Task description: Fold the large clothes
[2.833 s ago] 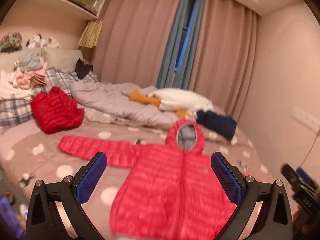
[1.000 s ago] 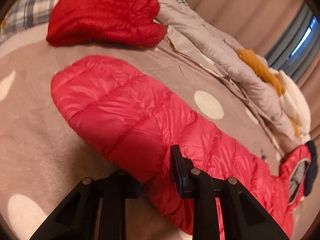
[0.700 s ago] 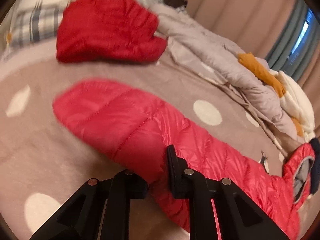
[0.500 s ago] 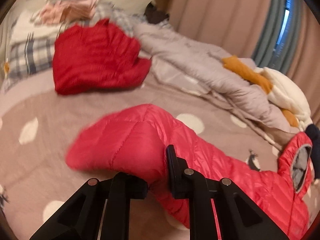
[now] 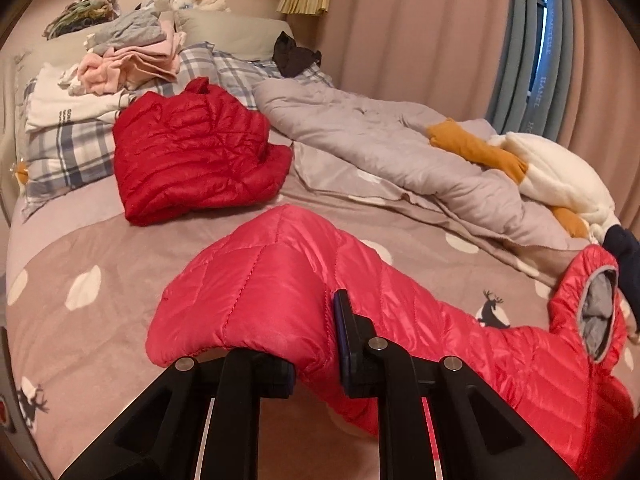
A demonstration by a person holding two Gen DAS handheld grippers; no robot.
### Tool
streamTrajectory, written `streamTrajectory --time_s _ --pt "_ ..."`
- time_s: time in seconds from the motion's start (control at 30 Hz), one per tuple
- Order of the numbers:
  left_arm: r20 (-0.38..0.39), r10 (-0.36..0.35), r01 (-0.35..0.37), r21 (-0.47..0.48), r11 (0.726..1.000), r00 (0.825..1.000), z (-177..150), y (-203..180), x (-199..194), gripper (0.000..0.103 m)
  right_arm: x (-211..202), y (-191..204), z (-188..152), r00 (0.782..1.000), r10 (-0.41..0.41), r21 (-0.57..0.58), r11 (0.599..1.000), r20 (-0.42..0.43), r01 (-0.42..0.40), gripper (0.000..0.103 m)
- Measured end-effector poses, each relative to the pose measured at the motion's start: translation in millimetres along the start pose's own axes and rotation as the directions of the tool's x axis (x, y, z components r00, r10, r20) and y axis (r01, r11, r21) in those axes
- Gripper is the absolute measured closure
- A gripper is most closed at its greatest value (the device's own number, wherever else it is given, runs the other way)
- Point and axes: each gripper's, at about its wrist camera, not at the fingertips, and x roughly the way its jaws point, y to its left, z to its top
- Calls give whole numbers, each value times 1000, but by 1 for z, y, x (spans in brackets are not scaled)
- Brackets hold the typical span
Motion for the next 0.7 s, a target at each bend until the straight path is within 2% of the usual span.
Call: streamTrajectory --time_s 0.03,0.13,0.23,0.27,0.3,0.37,0.43,0.53,0.6,0.7 --pt "-4 2 -2 0 1000 1000 0 1 1 88 10 20 -4 999 30 -29 999 -27 -31 93" --pt "-10 3 -3 -1 1000 1000 -2 2 1 88 36 47 -15 993 69 -70 995 -93 -76 92" --pt "-13 5 -5 -3 1000 1000 -2 3 2 88 54 65 -32 987 63 -108 991 -146 -79 88" --pt "-14 6 -6 -1 1000 1000 -2 3 2 88 60 67 -35 983 64 -105 991 -172 -83 86" --pt "-14 9 -9 2 1000 1000 -2 3 2 88 67 64 -41 973 83 -93 990 -214 -105 77" --pt "-16 17 -17 8 1000 1000 -3 3 3 88 76 62 -44 963 112 -55 990 -244 -130 66" --pt "-11 27 -27 12 1000 1000 -5 1 2 88 72 53 -41 963 122 -30 991 -238 -133 60" --pt "-1 39 -39 22 999 999 -6 -4 1 88 55 51 -30 975 109 -35 992 -194 -118 45" --pt "7 47 -47 20 999 999 -6 -7 -1 88 41 45 -21 982 88 -47 994 -165 -97 30" --pt "25 39 -40 20 999 999 -6 -12 -5 88 17 32 -9 992 87 -77 993 -90 -94 27"
